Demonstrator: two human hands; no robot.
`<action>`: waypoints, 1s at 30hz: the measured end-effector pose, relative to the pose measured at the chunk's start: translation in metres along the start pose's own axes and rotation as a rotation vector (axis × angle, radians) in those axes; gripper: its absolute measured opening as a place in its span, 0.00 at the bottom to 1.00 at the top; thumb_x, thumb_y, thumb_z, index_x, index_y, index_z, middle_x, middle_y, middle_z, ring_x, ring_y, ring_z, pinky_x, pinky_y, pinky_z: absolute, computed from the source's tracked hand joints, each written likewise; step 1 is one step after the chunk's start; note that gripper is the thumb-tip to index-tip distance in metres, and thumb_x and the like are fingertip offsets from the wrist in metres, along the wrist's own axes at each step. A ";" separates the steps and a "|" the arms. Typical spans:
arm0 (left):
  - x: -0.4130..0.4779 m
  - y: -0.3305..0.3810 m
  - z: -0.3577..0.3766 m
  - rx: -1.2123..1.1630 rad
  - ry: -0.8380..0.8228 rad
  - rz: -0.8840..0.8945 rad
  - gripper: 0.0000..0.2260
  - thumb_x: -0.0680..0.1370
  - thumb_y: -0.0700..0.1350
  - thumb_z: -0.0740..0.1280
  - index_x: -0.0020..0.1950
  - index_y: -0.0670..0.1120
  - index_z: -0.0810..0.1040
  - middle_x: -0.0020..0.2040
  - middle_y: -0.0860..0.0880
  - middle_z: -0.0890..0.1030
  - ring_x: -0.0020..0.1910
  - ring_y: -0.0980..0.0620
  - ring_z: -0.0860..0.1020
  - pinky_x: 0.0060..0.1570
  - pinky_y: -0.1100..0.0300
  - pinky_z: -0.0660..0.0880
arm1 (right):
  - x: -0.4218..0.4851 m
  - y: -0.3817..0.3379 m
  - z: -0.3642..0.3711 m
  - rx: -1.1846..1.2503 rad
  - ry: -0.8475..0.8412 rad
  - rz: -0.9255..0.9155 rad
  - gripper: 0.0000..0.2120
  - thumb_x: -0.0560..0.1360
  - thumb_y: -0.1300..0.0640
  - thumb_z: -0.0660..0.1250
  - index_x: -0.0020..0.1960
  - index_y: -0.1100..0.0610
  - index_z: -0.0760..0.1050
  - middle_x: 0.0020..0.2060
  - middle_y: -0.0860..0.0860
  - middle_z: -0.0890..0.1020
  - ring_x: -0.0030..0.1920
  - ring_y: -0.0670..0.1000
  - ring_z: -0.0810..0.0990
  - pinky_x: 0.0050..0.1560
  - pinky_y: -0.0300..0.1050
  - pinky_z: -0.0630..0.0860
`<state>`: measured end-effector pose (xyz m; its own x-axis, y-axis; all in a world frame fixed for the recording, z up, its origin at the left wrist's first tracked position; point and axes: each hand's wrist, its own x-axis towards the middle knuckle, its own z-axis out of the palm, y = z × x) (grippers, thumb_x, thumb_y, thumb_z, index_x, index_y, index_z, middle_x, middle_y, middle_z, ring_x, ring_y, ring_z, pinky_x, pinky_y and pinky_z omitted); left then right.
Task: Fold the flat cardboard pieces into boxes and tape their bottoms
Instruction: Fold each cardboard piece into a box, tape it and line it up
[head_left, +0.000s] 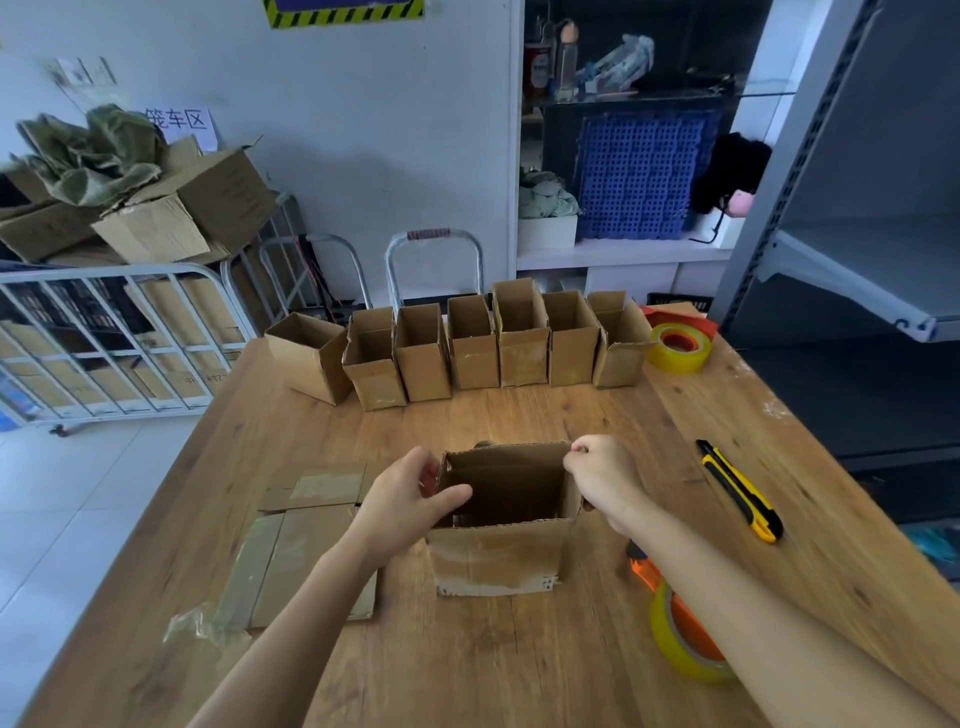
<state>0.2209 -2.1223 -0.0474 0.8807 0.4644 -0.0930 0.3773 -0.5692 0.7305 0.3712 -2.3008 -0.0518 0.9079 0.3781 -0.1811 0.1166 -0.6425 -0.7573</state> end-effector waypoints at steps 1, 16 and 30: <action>-0.001 -0.001 0.000 0.007 -0.001 0.001 0.12 0.74 0.53 0.71 0.52 0.50 0.73 0.47 0.53 0.78 0.46 0.56 0.77 0.41 0.65 0.74 | 0.001 0.000 0.002 -0.009 0.013 0.007 0.12 0.79 0.64 0.60 0.38 0.60 0.75 0.32 0.53 0.74 0.31 0.49 0.73 0.27 0.38 0.69; -0.003 -0.005 0.007 -0.005 -0.072 0.033 0.14 0.81 0.44 0.62 0.66 0.51 0.76 0.57 0.55 0.79 0.56 0.59 0.76 0.55 0.65 0.72 | -0.011 0.009 -0.009 0.176 -0.067 -0.239 0.08 0.81 0.58 0.61 0.59 0.53 0.74 0.45 0.47 0.79 0.45 0.47 0.80 0.39 0.35 0.78; -0.014 0.005 0.006 -0.045 -0.126 0.102 0.08 0.79 0.56 0.62 0.49 0.56 0.79 0.47 0.53 0.82 0.48 0.58 0.79 0.45 0.62 0.76 | -0.033 0.038 -0.021 -0.390 -0.365 -0.471 0.30 0.78 0.40 0.62 0.76 0.51 0.63 0.75 0.42 0.60 0.74 0.44 0.57 0.71 0.44 0.57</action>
<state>0.2128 -2.1361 -0.0466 0.9438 0.3155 -0.0984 0.2731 -0.5768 0.7699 0.3540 -2.3521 -0.0613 0.5405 0.8296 -0.1400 0.6609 -0.5217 -0.5395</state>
